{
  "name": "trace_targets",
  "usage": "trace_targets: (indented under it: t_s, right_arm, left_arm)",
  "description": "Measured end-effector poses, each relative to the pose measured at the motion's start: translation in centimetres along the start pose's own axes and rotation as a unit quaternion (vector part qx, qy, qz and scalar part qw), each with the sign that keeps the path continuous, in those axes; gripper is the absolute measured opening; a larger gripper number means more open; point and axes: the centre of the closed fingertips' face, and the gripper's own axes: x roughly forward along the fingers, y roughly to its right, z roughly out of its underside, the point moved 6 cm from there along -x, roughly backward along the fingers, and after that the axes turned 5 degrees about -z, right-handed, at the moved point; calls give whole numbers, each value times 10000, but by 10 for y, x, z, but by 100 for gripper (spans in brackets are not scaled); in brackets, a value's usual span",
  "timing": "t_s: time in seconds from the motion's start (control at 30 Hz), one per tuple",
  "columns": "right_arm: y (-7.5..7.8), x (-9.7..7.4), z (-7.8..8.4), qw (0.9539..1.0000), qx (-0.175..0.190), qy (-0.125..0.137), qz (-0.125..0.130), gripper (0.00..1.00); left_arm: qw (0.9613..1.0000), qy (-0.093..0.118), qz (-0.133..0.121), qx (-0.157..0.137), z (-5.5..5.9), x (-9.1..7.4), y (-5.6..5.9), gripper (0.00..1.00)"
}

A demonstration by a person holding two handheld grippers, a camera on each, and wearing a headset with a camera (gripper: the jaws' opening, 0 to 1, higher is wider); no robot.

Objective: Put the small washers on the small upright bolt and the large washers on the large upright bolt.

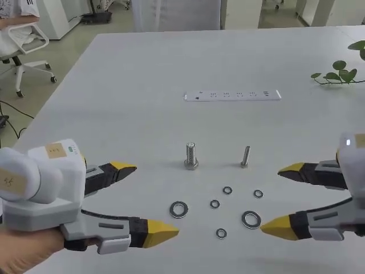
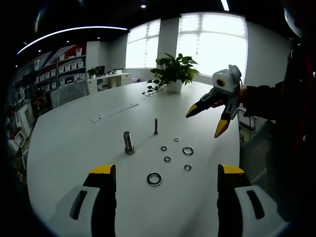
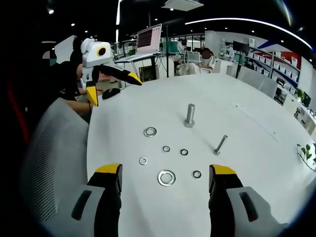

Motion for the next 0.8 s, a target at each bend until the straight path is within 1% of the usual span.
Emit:
trace_targets:
  t_s: [0.57,0.67,0.8]
  right_arm:
    - [-1,0,1,10000,14,-16,-18,73]
    - [-1,0,1,10000,15,-10,-24,73]
    - [-1,0,2,10000,0,-51,-22,72]
  left_arm:
    - [10000,-17,10,-8,1,1,1,84]
    - [10000,9,7,-11,0,1,1,84]
    - [10000,-16,28,-11,1,2,2,84]
